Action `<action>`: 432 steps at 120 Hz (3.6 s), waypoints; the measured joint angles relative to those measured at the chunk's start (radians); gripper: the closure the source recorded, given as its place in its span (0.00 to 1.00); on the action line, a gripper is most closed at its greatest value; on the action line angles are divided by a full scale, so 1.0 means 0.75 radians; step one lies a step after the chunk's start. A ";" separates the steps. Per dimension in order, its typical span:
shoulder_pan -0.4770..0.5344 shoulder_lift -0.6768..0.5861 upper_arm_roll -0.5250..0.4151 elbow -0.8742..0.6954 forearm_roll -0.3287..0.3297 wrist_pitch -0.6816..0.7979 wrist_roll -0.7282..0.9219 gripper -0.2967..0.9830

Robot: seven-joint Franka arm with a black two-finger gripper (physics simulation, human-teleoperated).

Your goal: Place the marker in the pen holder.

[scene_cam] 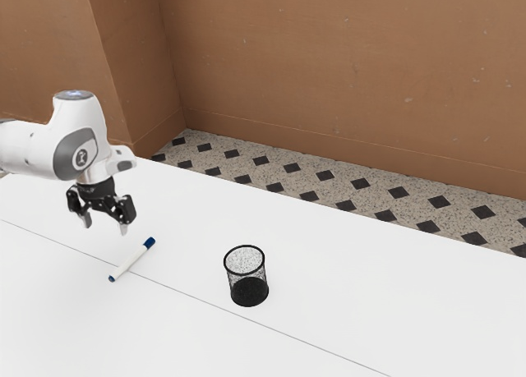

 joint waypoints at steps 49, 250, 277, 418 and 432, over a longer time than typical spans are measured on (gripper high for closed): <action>-0.023 0.166 -0.071 0.004 -0.112 0.202 0.227 0.23; -0.020 0.294 -0.070 0.018 -0.203 0.256 0.455 0.67; -0.020 0.295 -0.068 0.018 -0.205 0.257 0.459 0.74; -0.019 -0.205 -0.607 -0.337 -0.203 1.287 0.535 0.81; -0.014 -0.164 -0.641 -0.357 -0.215 1.377 0.550 0.81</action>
